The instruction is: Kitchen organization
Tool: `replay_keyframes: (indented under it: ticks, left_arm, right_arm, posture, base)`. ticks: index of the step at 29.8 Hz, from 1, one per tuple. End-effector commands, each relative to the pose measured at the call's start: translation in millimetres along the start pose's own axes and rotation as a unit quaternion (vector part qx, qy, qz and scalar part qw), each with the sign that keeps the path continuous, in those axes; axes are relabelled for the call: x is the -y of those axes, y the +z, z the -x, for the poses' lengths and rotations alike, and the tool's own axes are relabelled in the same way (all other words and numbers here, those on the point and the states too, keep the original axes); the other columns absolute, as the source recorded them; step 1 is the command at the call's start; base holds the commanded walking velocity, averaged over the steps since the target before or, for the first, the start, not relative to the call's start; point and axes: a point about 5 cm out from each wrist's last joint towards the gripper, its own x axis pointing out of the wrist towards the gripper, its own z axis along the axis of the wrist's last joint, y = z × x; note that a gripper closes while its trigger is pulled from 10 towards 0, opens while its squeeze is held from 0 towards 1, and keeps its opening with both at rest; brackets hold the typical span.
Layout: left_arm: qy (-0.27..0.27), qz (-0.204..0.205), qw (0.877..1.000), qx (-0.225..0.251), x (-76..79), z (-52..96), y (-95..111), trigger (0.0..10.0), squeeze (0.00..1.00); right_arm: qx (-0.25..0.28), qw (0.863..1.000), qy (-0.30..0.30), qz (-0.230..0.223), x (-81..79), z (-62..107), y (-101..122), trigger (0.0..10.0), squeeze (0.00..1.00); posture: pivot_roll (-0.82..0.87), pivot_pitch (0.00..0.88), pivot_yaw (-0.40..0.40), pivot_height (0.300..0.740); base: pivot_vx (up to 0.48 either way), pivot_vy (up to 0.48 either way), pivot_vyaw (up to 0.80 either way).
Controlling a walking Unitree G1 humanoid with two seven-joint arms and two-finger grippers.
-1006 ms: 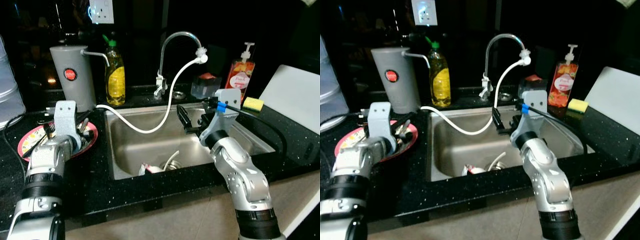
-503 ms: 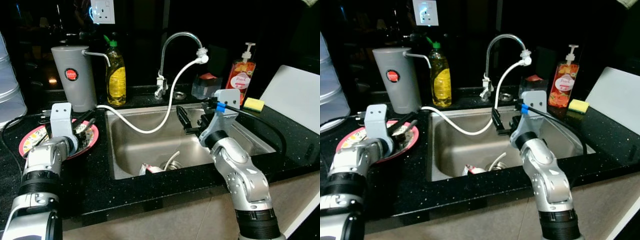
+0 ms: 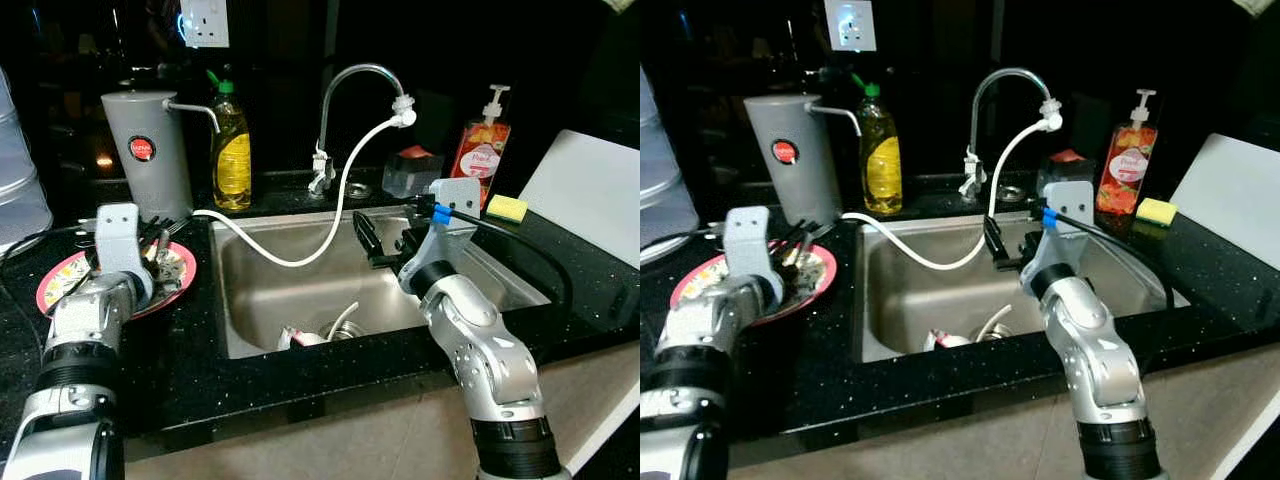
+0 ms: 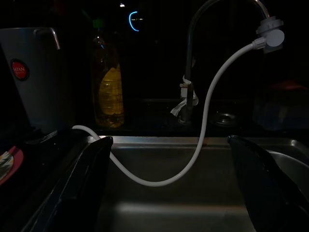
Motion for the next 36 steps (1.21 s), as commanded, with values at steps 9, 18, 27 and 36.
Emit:
replay_keyframes:
  ticks: [9,18,27,36]
  left_arm:
    - [-0.087,0.020,0.986,0.140,22.7,16.3,49,10.0,0.00]
    - [-0.296,-0.047,0.942,0.154,71.4,42.1,37,10.0,0.00]
    - [-0.417,-0.079,0.891,0.163,89.4,68.7,33,10.0,0.00]
    - [-0.517,-0.112,0.838,0.135,121.4,97.5,10,10.0,0.00]
  right_arm:
    - [0.006,1.000,-0.007,-0.004,2.1,0.9,4,10.0,0.00]
    - [0.010,0.990,0.016,-0.141,2.2,0.5,10,10.0,0.00]
    - [0.000,0.968,0.116,-0.222,-15.4,7.1,14,10.0,0.00]
    - [-0.038,0.959,0.158,-0.231,-27.8,10.3,8,10.0,0.00]
  posture:
    - [-0.03,0.024,-0.019,0.740]
    - [-0.03,0.024,-0.018,0.740]
    - [-0.03,0.022,-0.018,0.740]
    - [-0.03,0.015,-0.021,0.740]
  base:
    - [0.000,0.000,0.00]
    - [0.000,0.000,0.00]
    - [0.000,0.000,0.00]
    - [0.000,0.000,0.00]
